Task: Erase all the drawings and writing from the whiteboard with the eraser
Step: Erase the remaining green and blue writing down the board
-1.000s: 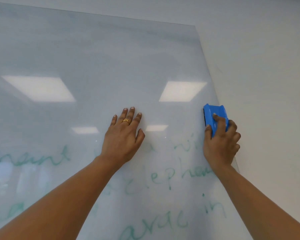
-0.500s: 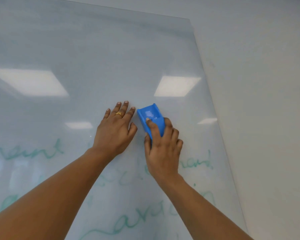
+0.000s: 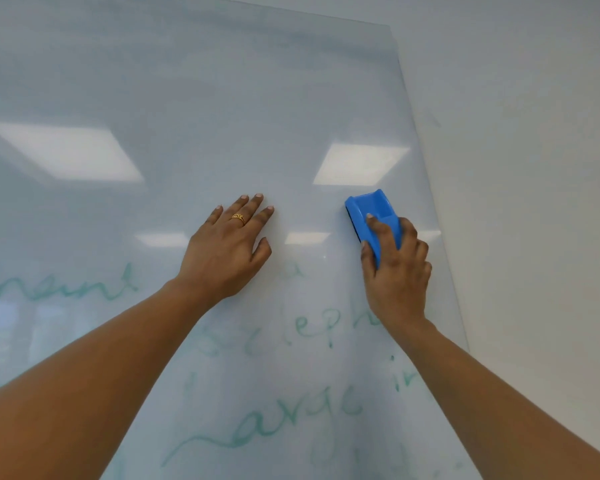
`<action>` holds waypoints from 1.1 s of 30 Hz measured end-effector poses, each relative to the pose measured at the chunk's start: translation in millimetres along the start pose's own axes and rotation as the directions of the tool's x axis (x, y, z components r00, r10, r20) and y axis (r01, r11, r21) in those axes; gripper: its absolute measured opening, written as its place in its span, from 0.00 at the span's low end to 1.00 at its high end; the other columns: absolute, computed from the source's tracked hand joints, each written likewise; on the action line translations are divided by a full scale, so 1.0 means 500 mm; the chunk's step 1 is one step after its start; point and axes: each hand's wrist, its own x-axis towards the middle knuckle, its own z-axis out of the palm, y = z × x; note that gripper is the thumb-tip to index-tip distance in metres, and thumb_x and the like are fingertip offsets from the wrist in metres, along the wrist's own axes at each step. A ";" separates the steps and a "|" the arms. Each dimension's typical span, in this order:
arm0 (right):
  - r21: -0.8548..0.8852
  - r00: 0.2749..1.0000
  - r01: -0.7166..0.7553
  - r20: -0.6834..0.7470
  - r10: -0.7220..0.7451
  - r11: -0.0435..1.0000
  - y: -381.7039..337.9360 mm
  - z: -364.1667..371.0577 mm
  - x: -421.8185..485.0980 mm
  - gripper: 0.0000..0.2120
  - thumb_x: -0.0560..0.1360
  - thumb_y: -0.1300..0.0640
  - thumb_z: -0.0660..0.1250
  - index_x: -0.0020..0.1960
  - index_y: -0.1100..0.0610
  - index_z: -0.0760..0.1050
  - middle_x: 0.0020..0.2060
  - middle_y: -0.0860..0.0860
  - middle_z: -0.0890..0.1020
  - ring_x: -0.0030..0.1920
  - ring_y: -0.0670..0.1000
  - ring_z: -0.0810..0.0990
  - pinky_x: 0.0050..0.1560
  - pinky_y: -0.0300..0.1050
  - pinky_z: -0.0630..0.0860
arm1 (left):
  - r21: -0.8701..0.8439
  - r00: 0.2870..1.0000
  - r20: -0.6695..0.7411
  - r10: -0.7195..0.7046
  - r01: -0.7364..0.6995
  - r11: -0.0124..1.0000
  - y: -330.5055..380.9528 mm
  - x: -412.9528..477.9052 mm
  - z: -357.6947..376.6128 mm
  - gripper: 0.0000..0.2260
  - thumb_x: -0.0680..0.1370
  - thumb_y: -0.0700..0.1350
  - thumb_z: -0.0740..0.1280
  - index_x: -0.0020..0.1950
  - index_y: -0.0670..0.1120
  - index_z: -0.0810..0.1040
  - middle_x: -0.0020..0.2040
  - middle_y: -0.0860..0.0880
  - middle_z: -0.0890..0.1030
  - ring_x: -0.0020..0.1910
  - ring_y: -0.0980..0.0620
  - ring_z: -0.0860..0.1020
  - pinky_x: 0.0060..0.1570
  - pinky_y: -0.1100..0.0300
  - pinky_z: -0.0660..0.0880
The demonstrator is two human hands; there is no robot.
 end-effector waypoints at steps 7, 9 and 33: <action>-0.001 0.957 -0.289 0.000 0.289 0.957 -0.068 0.009 -0.014 0.19 0.78 0.53 0.58 0.69 0.48 0.65 0.68 0.57 0.63 0.59 0.59 0.67 0.48 0.52 0.66 | 0.056 0.999 0.025 0.029 -0.030 0.998 -0.060 -0.031 -0.027 0.36 0.70 0.59 0.36 0.75 0.52 0.60 0.76 0.54 0.57 0.75 0.54 0.54 0.72 0.56 0.47; 0.005 0.957 -0.289 -0.007 0.289 0.957 -0.087 0.015 -0.022 0.19 0.78 0.53 0.59 0.69 0.48 0.65 0.68 0.57 0.63 0.59 0.58 0.67 0.48 0.52 0.65 | 0.063 1.000 0.020 0.015 -0.016 0.998 -0.085 -0.043 -0.034 0.35 0.70 0.58 0.37 0.75 0.51 0.61 0.76 0.53 0.58 0.75 0.54 0.55 0.72 0.55 0.48; 0.184 0.963 0.240 0.078 -0.258 0.953 -0.424 0.071 -0.160 0.17 0.72 0.52 0.58 0.60 0.45 0.67 0.59 0.55 0.74 0.46 0.56 0.74 0.40 0.48 0.70 | 0.082 0.995 -0.002 -0.097 0.097 0.992 -0.308 -0.185 -0.103 0.32 0.72 0.58 0.42 0.73 0.50 0.65 0.73 0.53 0.64 0.73 0.53 0.61 0.72 0.52 0.51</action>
